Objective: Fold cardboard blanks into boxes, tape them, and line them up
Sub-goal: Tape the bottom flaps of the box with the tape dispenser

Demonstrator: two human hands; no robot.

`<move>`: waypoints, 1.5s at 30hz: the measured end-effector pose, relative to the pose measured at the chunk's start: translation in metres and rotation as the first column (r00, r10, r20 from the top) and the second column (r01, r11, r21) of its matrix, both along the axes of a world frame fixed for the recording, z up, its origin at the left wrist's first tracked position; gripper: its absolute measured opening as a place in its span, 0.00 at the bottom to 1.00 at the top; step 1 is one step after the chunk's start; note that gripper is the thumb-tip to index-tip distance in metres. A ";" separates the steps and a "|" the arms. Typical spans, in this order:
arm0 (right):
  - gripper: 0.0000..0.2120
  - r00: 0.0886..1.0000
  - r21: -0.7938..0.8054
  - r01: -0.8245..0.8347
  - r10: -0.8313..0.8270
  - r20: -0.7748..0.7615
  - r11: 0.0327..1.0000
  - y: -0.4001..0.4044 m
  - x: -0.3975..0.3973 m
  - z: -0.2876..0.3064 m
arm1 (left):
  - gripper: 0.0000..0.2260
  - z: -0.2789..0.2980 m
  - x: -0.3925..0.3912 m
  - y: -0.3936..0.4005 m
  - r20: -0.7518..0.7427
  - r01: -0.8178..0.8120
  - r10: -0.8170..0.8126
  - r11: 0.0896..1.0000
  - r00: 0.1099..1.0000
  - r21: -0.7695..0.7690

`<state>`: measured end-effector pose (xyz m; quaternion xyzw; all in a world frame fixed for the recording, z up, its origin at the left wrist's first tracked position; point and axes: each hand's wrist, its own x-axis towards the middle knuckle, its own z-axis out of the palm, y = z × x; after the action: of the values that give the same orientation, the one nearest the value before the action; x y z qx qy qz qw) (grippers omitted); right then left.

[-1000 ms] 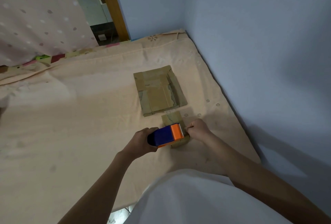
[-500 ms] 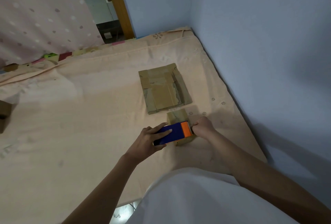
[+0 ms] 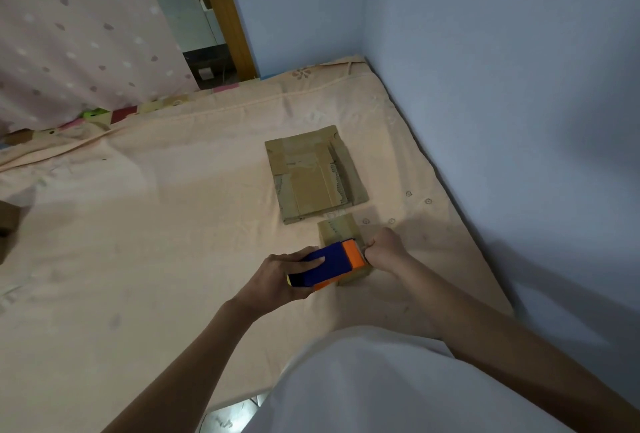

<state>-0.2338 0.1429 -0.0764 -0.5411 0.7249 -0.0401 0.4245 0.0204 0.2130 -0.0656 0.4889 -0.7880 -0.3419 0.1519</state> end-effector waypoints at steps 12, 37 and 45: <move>0.15 0.994 0.023 0.068 -0.070 0.078 0.997 -0.003 -0.012 -0.012 | 0.28 -0.002 0.020 0.009 0.062 -0.067 0.063 0.995 0.996 0.068; 0.05 0.902 0.160 0.216 -0.260 0.344 0.963 0.017 -0.021 -0.039 | 0.30 -0.012 0.027 0.012 0.039 -0.094 0.088 0.981 0.995 0.168; 0.08 0.895 0.225 0.234 -0.300 0.331 0.946 0.008 -0.033 -0.092 | 0.31 -0.011 0.024 0.021 0.029 -0.099 0.096 0.982 0.995 0.158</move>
<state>-0.2668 0.1504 -0.1681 -0.3789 0.7029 -0.1313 0.5875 0.0447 0.2342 -0.0768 0.5412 -0.7347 -0.3909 0.1206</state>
